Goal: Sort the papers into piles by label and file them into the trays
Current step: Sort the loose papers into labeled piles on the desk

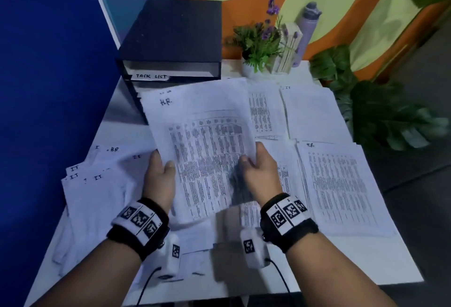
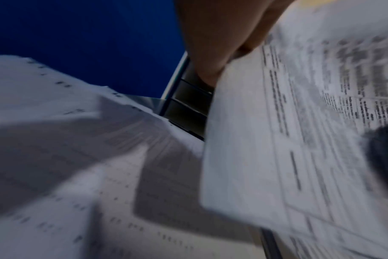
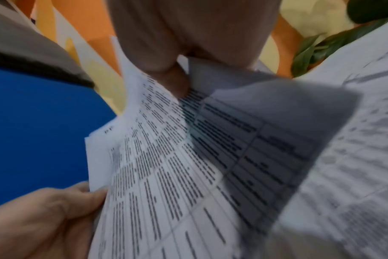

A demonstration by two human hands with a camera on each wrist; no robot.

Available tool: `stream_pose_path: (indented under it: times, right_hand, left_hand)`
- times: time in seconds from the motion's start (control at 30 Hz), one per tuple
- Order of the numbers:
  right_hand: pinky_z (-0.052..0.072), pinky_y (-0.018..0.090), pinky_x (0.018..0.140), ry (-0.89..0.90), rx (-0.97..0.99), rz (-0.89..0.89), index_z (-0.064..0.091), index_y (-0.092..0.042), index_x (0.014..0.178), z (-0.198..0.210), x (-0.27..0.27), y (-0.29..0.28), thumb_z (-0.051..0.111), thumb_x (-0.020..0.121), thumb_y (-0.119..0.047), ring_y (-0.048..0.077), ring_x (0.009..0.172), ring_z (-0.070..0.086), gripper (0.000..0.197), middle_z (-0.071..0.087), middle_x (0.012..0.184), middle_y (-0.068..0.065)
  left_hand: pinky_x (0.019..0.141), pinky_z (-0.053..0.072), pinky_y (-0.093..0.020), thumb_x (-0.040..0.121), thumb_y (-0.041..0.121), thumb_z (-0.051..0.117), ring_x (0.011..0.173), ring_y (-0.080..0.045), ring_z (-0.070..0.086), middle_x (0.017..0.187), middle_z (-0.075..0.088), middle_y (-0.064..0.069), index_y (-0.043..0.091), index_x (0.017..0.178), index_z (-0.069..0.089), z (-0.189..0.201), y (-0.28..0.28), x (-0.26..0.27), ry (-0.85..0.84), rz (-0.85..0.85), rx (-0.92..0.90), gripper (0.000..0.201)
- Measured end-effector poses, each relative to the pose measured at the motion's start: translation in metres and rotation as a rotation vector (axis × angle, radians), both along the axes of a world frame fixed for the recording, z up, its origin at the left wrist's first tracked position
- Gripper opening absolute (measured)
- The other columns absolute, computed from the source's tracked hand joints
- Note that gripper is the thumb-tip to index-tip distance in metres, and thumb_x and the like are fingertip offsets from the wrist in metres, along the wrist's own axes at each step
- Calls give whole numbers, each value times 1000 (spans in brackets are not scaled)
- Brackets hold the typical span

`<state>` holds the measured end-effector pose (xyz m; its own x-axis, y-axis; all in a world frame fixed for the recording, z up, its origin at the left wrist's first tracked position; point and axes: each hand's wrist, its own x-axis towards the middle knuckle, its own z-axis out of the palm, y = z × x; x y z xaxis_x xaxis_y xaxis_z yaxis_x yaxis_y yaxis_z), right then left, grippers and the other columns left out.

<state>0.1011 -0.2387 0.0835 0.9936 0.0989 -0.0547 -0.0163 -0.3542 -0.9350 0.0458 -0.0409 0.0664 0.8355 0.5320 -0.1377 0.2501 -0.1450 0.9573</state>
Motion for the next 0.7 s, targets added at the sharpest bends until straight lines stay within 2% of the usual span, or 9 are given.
stream_pose_path:
  times: [0.07, 0.13, 0.17, 0.23, 0.33, 0.47, 0.6, 0.63, 0.7]
  right_hand:
    - [53, 38, 59, -10, -139, -137, 50, -15, 93, -13, 14, -30, 48, 92, -6, 23, 68, 60, 10, 59, 77, 5]
    - [52, 38, 59, 33, -254, -224, 49, -17, 98, -24, 26, -65, 44, 93, -5, 27, 67, 59, 14, 58, 77, 5]
    - [51, 37, 59, 62, -313, -263, 47, -19, 99, -28, 30, -86, 43, 94, -6, 26, 66, 58, 15, 57, 77, 4]
    - [49, 34, 59, 105, -394, -343, 47, -20, 99, -37, 35, -127, 41, 93, -5, 25, 64, 56, 17, 55, 75, 4]
    - [53, 38, 65, 163, -397, -481, 53, -16, 99, -47, 39, -187, 43, 90, -6, 31, 70, 59, 17, 60, 79, 10]
    - [53, 41, 67, 234, -455, -523, 56, -7, 95, -52, 44, -255, 48, 87, -6, 37, 75, 61, 11, 61, 83, 19]
    - [44, 32, 67, 318, -558, -501, 56, -13, 90, -50, 49, -293, 47, 86, -3, 34, 76, 58, 14, 55, 71, 5]
    - [44, 33, 68, 345, -601, -503, 56, -14, 94, -50, 50, -296, 47, 86, -3, 33, 78, 57, 16, 56, 76, 6]
    - [48, 42, 81, 358, -732, -528, 53, -15, 118, -51, 55, -295, 51, 83, -5, 37, 97, 57, 36, 59, 104, 13]
  left_hand:
    - [89, 45, -27, 98, 8, 46, 104, -12, 59, 118, 60, 4, 20, 129, 46, -8, -20, 7, 66, -165, 62, 32]
    - [85, 46, -20, 97, 7, 50, 99, -1, 57, 119, 59, 8, 22, 133, 45, -15, -41, 10, 104, -290, 71, 40]
    - [84, 47, -19, 96, 6, 52, 99, 0, 56, 120, 57, 8, 23, 135, 45, -19, -55, 12, 116, -350, 76, 42]
    - [92, 50, -25, 96, 8, 54, 103, -6, 57, 126, 54, 6, 24, 135, 46, -29, -75, 14, 151, -465, 111, 43]
    - [105, 42, -32, 95, 16, 57, 119, -11, 50, 137, 43, 9, 30, 135, 48, -47, -103, 17, 233, -637, 228, 43]
    - [117, 25, -31, 94, 25, 58, 138, -16, 32, 152, 33, 4, 29, 140, 45, -69, -128, 19, 280, -848, 554, 48]
    - [117, 18, -32, 94, 32, 55, 145, -18, 20, 157, 25, 2, 31, 144, 41, -77, -142, 22, 333, -908, 684, 52]
    - [117, 18, -32, 94, 32, 55, 145, -18, 20, 157, 25, 1, 31, 144, 41, -78, -143, 23, 334, -901, 681, 52]
    - [117, 18, -31, 94, 31, 56, 144, -18, 22, 156, 27, 1, 30, 143, 43, -78, -143, 25, 309, -873, 672, 50]
